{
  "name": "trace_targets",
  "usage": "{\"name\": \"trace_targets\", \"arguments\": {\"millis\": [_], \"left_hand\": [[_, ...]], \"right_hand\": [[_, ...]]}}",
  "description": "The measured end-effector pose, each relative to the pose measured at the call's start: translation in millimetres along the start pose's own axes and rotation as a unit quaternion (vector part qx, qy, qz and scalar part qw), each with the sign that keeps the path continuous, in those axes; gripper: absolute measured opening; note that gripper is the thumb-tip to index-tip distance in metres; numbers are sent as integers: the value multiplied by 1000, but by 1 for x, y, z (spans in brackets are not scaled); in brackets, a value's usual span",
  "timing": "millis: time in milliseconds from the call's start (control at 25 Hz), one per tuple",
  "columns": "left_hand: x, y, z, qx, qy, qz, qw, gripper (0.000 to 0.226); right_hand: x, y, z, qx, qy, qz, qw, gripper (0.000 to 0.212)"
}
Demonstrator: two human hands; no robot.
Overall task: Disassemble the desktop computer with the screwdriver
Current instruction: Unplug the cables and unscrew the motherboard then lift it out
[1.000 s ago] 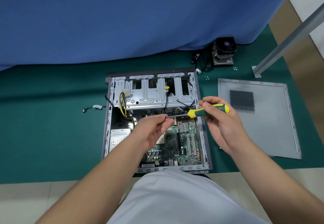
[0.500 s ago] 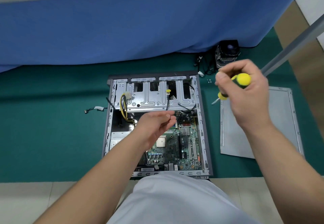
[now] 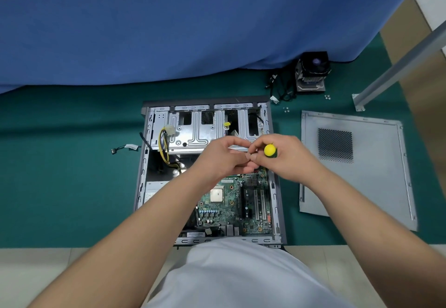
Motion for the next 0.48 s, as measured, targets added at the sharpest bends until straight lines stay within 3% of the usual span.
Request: {"name": "trace_targets", "arguments": {"millis": [120,280,400,480], "left_hand": [[2,-2,2,-11,11,38,999,26],[7,-4,12,-18,13,52,998,29],[8,-5,25,19,-4,85,996,24],[-3,-10,35,94,-51,190,976,21]], "right_hand": [[2,-6,2,11,34,13,999,11],[0,-14,6,39,18,24,999,13],[-3,-20,13,59,-31,50,996,12],[-16,-30,22,87,-102,81,988,13]]}}
Point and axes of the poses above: each hand's wrist, its own z-axis towards the middle knuckle, its own x-axis out of the palm, y = z × x, the point moved 2 cm from there along z, towards the middle knuckle, and after that the axes turned 4 degrees about z, right-handed, at the moved point
